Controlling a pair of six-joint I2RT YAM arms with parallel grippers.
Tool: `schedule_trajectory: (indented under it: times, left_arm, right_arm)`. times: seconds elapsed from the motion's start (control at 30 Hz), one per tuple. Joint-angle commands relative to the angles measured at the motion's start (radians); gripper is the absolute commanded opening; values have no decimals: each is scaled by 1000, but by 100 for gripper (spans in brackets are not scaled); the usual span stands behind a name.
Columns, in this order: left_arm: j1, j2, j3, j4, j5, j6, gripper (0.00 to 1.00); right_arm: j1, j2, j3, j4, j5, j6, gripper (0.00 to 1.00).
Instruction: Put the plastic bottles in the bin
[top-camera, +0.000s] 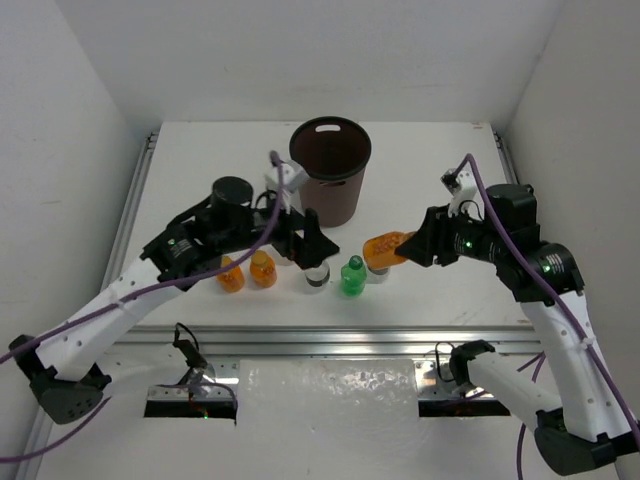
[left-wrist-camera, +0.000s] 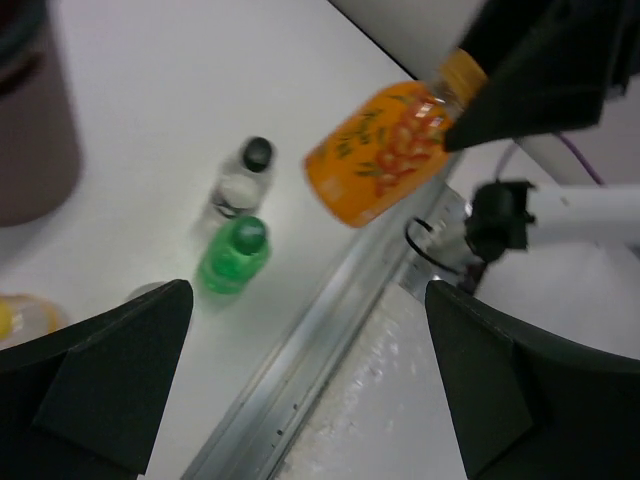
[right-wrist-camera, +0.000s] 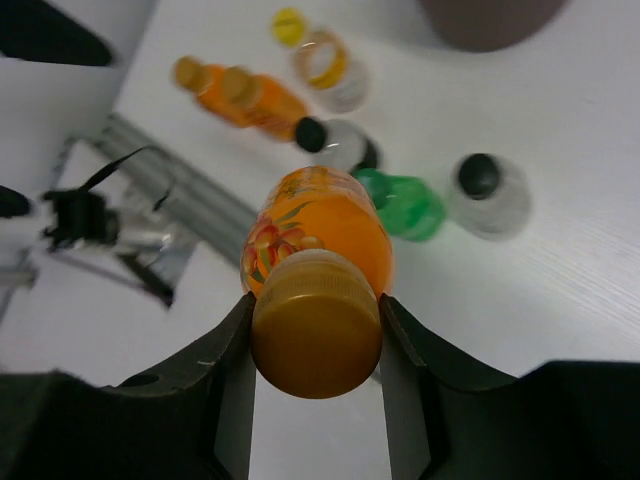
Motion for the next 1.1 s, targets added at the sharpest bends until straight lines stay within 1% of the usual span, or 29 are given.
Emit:
schedule_trajectory:
  times: [0.0, 0.03, 0.07, 0.2, 0.33, 0.4, 0.47, 0.53, 0.57, 0.6, 0.63, 0.67, 0.7, 0.73, 0.77, 0.8, 0.87, 0.9, 0.93, 0.97, 1.0, 1.03, 1.07]
  left_arm:
    - [-70, 63, 45, 11, 128, 108, 100]
    - [-73, 77, 32, 21, 174, 117, 100]
    - [-76, 78, 23, 35, 202, 117, 100]
    - [-103, 83, 5, 84, 320, 122, 100]
    - [-140, 94, 5, 95, 339, 125, 100]
    - [-157, 109, 2, 115, 369, 117, 100]
    - [-188, 127, 2, 133, 374, 110, 100]
    - [-243, 159, 17, 156, 365, 110, 98]
    - [-263, 170, 26, 161, 353, 113, 95]
    - [-298, 182, 46, 164, 330, 114, 87]
    - [-309, 195, 57, 164, 308, 114, 76]
    - [-315, 215, 68, 165, 276, 111, 42]
    - [-315, 221, 77, 170, 251, 105, 30]
    - [-315, 225, 89, 173, 209, 101, 0]
    - [-315, 227, 97, 175, 187, 96, 0]
    - [-315, 226, 110, 178, 120, 87, 0]
    - [-315, 213, 126, 178, 45, 64, 0]
    - [-314, 206, 137, 182, -4, 55, 0]
    - [-312, 193, 150, 178, -139, 47, 0]
    - [-304, 193, 166, 166, -226, 26, 0]
    - [-289, 210, 220, 109, -372, 10, 0]
    - [-219, 225, 254, 78, -417, -36, 0]
    - [-164, 244, 291, 7, -431, -59, 0]
  right_arm:
    - [4, 26, 55, 37, -363, -28, 23]
    - [4, 34, 62, 44, -444, -36, 23]
    - [4, 35, 62, 55, -445, -36, 23]
    - [4, 27, 34, 135, -599, -7, 23]
    - [4, 40, 25, 195, -668, 35, 23]
    - [4, 52, 25, 215, -684, 44, 23]
    - [4, 61, 23, 230, -687, 56, 23]
    - [4, 66, 20, 258, -698, 78, 23]
    - [4, 66, 23, 264, -698, 81, 23]
    - [4, 64, 25, 265, -698, 82, 23]
    - [4, 63, 29, 264, -696, 78, 23]
    - [4, 63, 42, 250, -687, 75, 24]
    - [4, 61, 48, 238, -681, 66, 24]
    - [4, 58, 54, 221, -661, 55, 29]
    - [4, 57, 55, 213, -646, 52, 33]
    - [4, 48, 57, 195, -626, 41, 47]
    - [4, 40, 49, 190, -549, 42, 66]
    - [4, 37, 46, 190, -522, 45, 78]
    - [4, 32, 46, 171, -476, 55, 99]
    - [4, 28, 58, 154, -323, 61, 99]
    - [4, 20, 65, 123, -232, 78, 99]
    - [2, -1, 72, 112, -140, 91, 99]
    - [4, -12, 74, 104, -56, 102, 99]
